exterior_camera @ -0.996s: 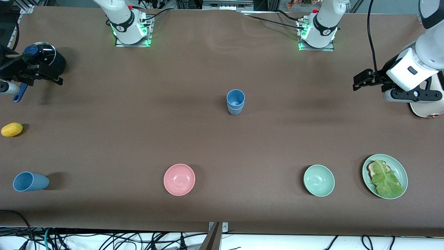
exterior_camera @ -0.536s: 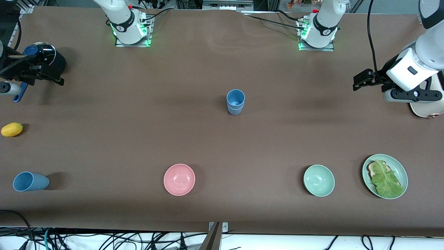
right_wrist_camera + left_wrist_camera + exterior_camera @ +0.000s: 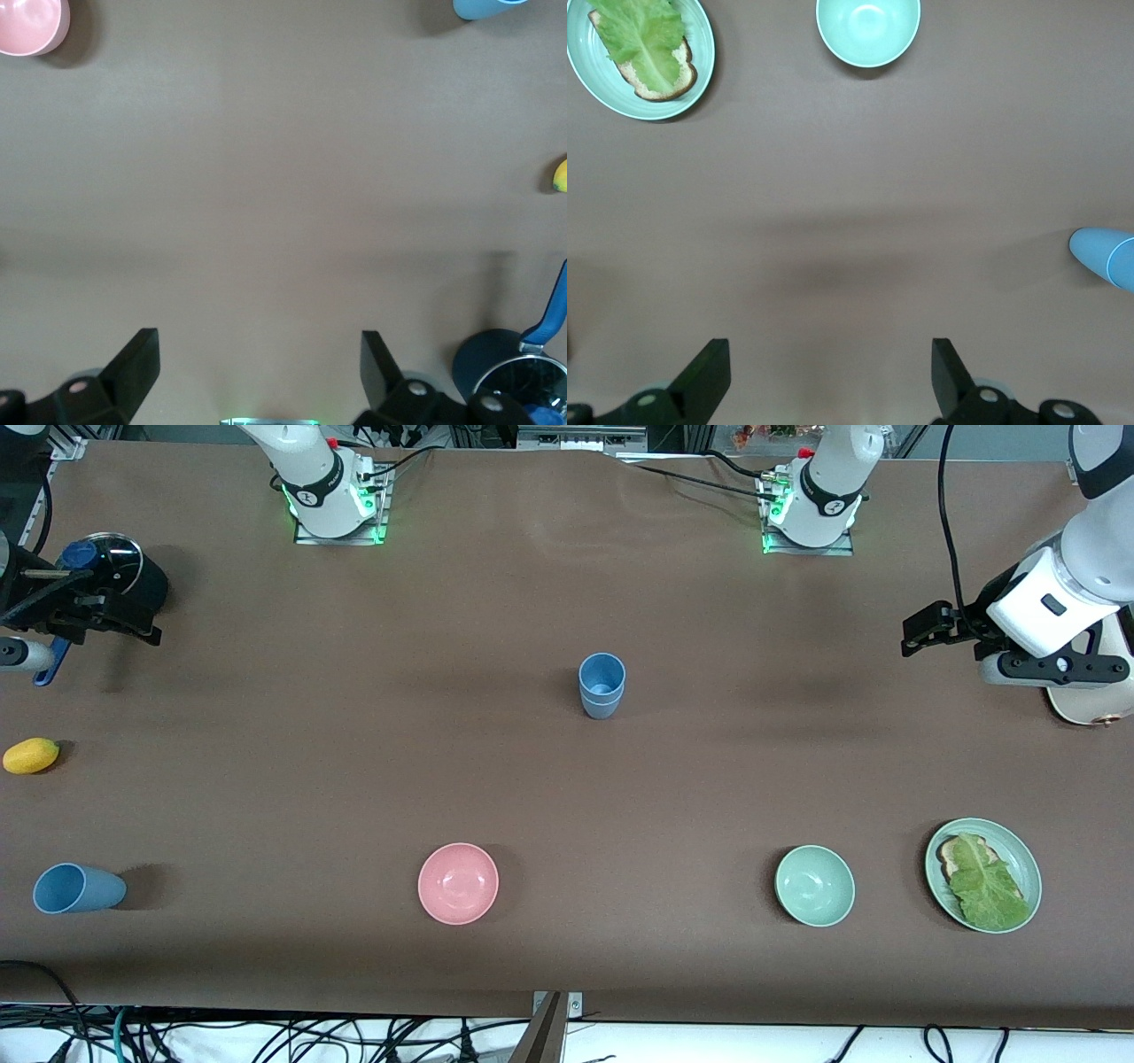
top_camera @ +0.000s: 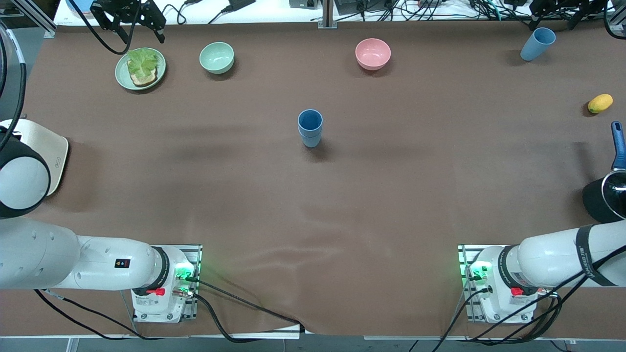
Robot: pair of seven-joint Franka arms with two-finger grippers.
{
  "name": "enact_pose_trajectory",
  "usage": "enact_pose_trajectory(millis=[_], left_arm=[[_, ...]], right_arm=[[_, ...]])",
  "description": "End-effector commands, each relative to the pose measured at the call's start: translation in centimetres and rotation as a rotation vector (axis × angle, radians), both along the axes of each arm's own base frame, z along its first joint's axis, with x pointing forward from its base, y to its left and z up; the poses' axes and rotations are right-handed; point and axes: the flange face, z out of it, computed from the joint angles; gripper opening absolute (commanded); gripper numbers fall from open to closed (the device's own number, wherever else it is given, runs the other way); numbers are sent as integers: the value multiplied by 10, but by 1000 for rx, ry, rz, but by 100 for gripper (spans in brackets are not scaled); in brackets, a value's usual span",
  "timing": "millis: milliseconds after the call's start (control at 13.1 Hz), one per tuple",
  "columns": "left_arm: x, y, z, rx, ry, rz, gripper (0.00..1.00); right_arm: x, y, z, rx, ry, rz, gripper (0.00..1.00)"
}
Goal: Stack blue cups with both arms
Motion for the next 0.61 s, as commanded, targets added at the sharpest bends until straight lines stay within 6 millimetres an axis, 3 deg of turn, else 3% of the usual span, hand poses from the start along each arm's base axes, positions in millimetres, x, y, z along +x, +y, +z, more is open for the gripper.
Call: enact_pose_trajectory(millis=[0,536], left_arm=[[-5,1,5,20,1,-17,100],[-4,2,5,20,0,-16,100]], right_arm=[[2,3,4,-10,13,0,100],[-2,4,4,-11,40,4,100]])
